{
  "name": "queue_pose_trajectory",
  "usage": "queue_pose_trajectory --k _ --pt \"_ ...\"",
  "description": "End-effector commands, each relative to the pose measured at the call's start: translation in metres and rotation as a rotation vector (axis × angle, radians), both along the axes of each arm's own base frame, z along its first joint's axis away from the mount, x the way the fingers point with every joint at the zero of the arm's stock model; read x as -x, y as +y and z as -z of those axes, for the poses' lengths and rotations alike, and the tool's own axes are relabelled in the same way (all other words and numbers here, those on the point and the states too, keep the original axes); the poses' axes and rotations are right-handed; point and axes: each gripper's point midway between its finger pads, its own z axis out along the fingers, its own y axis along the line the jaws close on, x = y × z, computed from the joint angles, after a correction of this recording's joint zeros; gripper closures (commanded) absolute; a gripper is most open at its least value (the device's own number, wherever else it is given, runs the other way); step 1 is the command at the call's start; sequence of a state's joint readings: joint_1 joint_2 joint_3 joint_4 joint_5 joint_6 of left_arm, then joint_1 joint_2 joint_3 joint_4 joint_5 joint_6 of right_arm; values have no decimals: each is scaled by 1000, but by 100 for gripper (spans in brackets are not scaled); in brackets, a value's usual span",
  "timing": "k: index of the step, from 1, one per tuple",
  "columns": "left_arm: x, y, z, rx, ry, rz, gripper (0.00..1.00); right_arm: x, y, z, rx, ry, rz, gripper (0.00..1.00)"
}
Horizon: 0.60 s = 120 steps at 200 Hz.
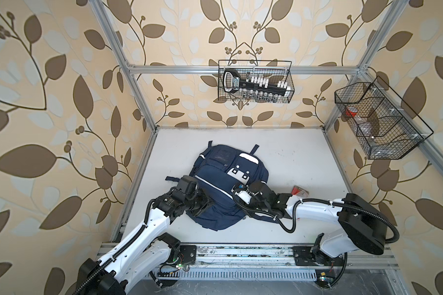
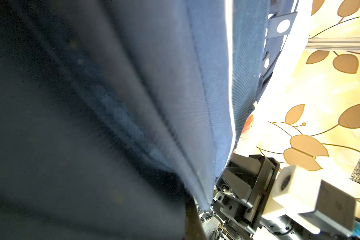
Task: Pack the student bag
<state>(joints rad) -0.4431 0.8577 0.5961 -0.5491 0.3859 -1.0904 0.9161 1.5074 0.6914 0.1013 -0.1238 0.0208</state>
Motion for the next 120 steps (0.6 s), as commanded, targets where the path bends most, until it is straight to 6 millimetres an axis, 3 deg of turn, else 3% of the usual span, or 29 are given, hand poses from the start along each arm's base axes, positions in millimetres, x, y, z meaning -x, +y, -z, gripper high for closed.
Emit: queue_pose_trajectory --k 1,33,53,75,102,120 --pt "-14 -10 -25 56 -99 31 100 -3 10 -15 -48 -34 1 89" --pt "-16 -10 -22 57 -100 24 100 10 3 -38 -107 -51 31 100" --pt "-18 -12 -21 69 -102 20 100 31 5 -50 -135 -33 24 100" --pt "-23 -16 -22 96 -116 15 100 56 9 -50 -110 2 24 100" --pt "-28 -24 -21 142 -122 26 100 78 33 -45 -129 111 14 100" --pt "-30 -27 -21 169 -125 22 100 80 58 -38 -123 155 30 100"
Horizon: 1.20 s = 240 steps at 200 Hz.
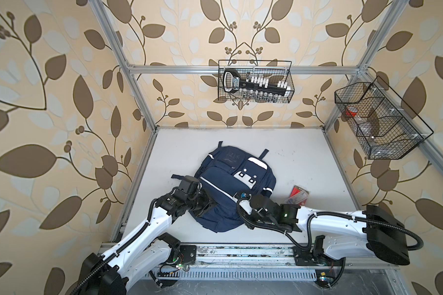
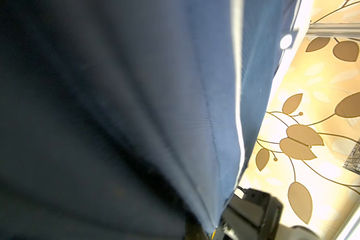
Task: Pack the student bag
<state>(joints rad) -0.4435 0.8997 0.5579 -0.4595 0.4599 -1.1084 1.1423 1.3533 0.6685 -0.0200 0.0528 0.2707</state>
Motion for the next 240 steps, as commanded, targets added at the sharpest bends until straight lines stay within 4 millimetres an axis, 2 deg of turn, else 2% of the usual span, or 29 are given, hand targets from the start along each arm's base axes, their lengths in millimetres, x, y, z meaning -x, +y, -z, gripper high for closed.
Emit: queue_pose_trajectory --k 1,9,33,52,54,61,67,77,90,102,123,141,163,178,197,224,240 --pt "-30 -14 -29 110 -149 -19 100 21 50 -14 -97 104 -42 100" --pt "-29 -14 -30 115 -153 -22 100 21 63 -10 -93 113 -47 100" --pt "-27 -9 -33 100 -173 -33 100 18 99 -20 -117 94 -56 100" --pt "-24 2 -29 38 -185 -49 100 6 107 -32 -138 76 8 100" --pt "-23 3 -27 29 -182 -51 100 5 107 -33 -137 74 16 99" --pt "-21 7 -26 -1 -185 -49 100 0 102 -36 -133 62 54 85" --pt "-19 11 -25 -30 -190 -44 89 -5 97 -39 -136 55 94 73" --pt "-16 19 -24 -85 -197 -37 69 -6 87 -48 -155 54 128 63" --pt "-10 32 -24 -158 -211 -35 55 -3 72 -61 -194 55 169 48" --pt "-6 41 -27 -208 -231 -28 48 -4 54 -70 -234 68 241 38" --pt "3 43 -35 -210 -270 -6 47 -12 18 -75 -262 105 425 26" --pt "10 33 -40 -189 -311 43 48 -18 -5 -74 -287 145 561 28" --pt "22 16 -36 -217 -360 120 53 -26 -23 -69 -349 240 684 37" --pt "30 -2 -30 -219 -388 186 58 -28 -28 -65 -389 300 723 43" --pt "38 -25 -28 -208 -441 276 62 -30 -32 -66 -433 351 765 44" --pt "44 -43 -24 -262 -493 382 61 -32 -38 -69 -460 375 794 44" --pt "42 -45 -18 -349 -487 416 62 -30 -41 -68 -473 394 805 45"
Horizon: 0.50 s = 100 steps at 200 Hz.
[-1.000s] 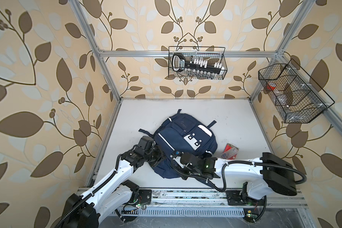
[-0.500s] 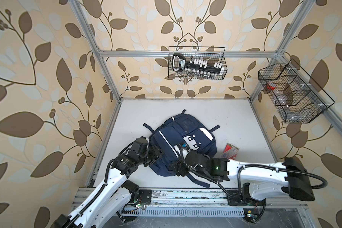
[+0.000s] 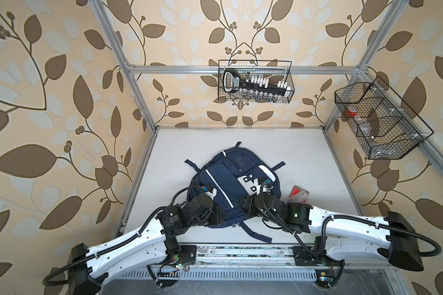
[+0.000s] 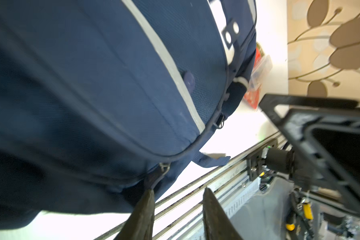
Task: Pack the student bag
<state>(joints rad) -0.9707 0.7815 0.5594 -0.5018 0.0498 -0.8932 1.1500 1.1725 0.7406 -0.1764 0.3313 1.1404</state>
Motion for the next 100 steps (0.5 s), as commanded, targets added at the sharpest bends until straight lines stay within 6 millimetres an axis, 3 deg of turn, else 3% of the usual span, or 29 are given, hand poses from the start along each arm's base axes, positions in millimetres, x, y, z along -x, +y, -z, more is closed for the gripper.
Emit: queue_pose_trajectory --k 1,28,62,100 --pt "-15 -6 -9 -82 -111 8 62 3 -8 2 -59 57 51 45" --pt "-25 10 2 -250 -125 -63 63 6 -12 2 -91 72 66 44" --pt "-30 11 3 -264 -137 -97 60 9 -19 1 -99 75 70 43" --pt "-28 -5 22 -306 -88 -47 76 10 -29 1 -110 68 94 44"
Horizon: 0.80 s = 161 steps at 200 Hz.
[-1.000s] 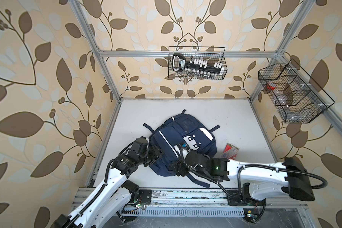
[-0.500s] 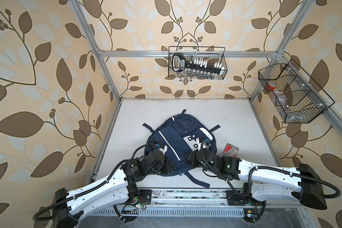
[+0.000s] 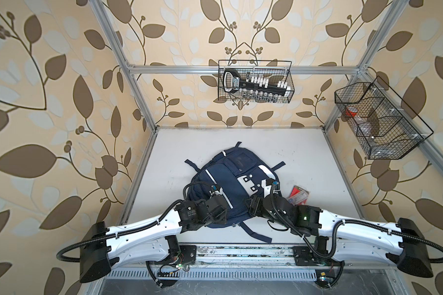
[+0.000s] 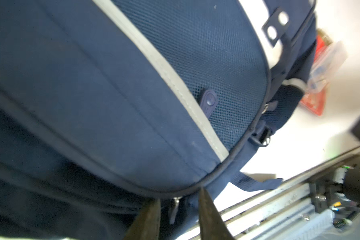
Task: Pack the student bag
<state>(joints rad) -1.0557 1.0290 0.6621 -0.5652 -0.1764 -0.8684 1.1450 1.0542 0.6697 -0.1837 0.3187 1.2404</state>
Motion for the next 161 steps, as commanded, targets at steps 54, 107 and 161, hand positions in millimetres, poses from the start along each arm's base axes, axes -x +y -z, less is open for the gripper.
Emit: queue_pose_trajectory --k 54,107,161 --pt "-1 4 0 -95 -45 6 72 1 -21 8 12 14 57 44" --pt "-1 -3 12 -111 -21 19 97 4 -27 12 11 17 65 48" --pt "4 -25 -45 24 -54 120 100 5 10 26 36 61 -39 22"
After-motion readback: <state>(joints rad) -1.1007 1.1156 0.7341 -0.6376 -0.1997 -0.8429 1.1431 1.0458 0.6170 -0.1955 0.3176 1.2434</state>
